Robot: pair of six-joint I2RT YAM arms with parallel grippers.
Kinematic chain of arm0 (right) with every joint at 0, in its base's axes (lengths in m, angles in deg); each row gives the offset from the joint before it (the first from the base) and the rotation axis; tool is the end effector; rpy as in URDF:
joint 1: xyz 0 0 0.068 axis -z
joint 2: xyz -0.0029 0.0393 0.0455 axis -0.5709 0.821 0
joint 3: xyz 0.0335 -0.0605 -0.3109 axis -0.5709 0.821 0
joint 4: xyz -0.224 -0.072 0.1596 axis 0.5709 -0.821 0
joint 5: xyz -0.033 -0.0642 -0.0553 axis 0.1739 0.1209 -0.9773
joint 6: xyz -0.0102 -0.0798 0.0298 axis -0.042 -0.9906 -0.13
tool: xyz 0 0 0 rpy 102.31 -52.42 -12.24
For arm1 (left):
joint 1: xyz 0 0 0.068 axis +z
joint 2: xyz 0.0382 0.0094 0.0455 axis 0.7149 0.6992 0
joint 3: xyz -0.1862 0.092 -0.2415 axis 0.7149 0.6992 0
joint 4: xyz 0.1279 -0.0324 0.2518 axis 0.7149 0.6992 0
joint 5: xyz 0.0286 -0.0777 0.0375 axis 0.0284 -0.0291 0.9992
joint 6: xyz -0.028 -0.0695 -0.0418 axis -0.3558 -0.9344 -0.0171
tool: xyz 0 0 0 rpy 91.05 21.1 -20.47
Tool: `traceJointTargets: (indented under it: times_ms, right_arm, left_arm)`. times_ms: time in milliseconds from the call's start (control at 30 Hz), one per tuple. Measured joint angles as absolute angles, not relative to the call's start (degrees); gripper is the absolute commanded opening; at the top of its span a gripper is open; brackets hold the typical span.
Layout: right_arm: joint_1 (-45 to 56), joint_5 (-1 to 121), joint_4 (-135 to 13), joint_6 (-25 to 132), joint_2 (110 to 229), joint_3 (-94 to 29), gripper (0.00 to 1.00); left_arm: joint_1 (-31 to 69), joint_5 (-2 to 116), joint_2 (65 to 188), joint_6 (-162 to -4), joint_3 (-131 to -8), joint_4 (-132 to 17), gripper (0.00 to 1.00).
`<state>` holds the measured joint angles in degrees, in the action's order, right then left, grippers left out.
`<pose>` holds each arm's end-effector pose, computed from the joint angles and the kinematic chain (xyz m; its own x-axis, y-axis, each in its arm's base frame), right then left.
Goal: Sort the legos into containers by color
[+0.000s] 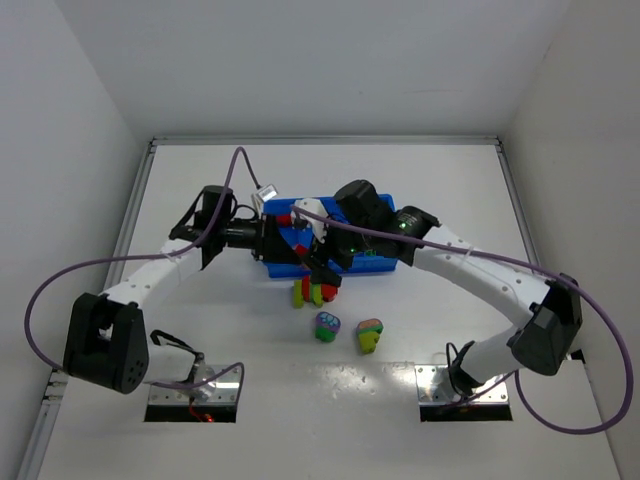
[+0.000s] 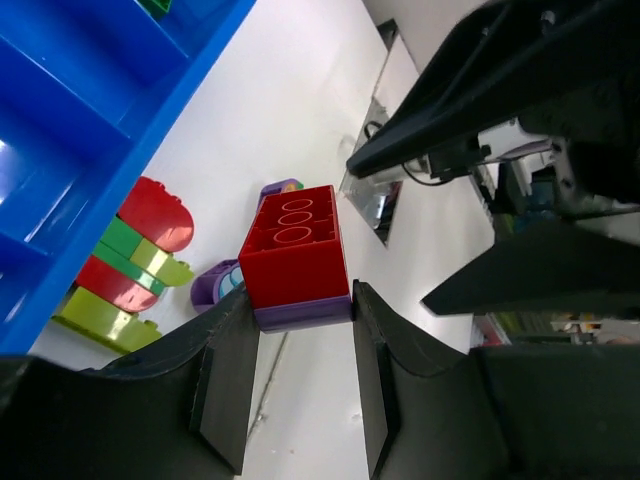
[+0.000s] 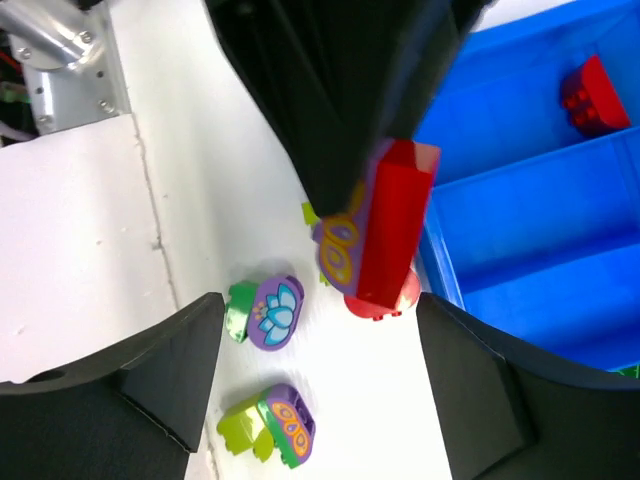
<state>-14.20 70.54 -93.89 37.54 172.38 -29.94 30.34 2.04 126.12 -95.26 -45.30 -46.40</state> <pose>0.2221 0.2920 0.3318 -0.3138 -0.5901 -0.7439 -0.9263 0.3622 0.1035 0.2654 -0.1425 0.2785 -0.8583 0.0425 -0.5113 0.5003 0.2901 -0.8158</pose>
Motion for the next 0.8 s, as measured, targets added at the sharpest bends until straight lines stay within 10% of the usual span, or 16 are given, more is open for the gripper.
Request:
traceJointTargets:
  times_ms: [167, 800]
  right_arm:
    - [-9.57, 77.21, -96.58, 36.08, 171.5, -30.31, 0.79]
    - [3.63, 126.47, -105.91, 35.38, 183.94, -33.81, 0.78]
  left_arm:
    - [30.37, 1.47, 124.37, -90.3, -45.3, -43.38, 0.13]
    - [29.47, -4.37, 115.72, -82.33, -42.27, -39.64, 0.12]
